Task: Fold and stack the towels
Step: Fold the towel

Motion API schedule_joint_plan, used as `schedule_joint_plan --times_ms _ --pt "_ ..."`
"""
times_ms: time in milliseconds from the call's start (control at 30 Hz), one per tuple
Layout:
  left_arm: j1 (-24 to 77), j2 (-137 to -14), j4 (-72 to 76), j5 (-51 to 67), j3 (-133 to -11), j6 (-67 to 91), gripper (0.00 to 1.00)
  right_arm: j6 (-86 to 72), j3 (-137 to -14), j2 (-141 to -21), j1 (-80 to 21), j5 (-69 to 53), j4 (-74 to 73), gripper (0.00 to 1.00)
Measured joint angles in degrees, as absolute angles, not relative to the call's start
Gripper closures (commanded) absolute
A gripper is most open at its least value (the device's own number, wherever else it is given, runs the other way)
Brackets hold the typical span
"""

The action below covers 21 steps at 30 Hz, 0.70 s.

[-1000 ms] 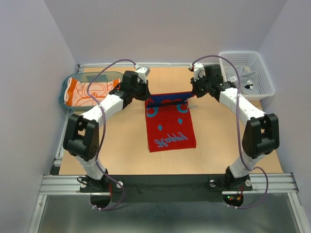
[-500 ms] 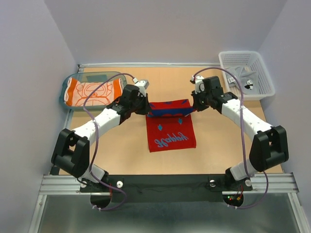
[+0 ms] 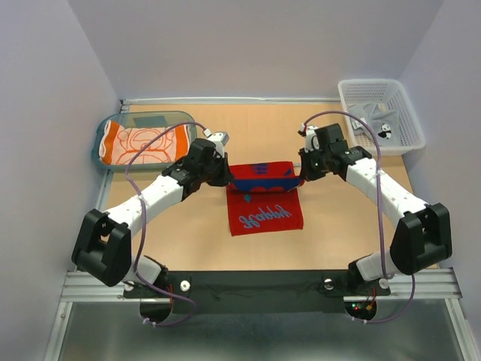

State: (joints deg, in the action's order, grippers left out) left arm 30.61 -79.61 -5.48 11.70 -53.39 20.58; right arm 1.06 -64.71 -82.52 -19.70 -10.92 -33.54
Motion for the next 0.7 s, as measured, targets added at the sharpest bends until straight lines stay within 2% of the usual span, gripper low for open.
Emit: schedule_joint_plan --times_ms 233,433,700 --pt "31.8 -77.9 -6.9 11.6 -52.5 21.3 1.0 -4.0 -62.1 -81.4 -19.8 -11.2 -34.8 0.99" --pt "33.4 -77.9 -6.7 11.5 -47.1 23.5 1.0 -8.0 -58.1 -81.7 -19.9 -11.6 -35.7 1.0" --pt "35.6 -81.0 -5.2 11.3 -42.3 28.4 1.0 -11.0 -55.5 -87.1 -20.0 -11.3 -35.5 0.99"
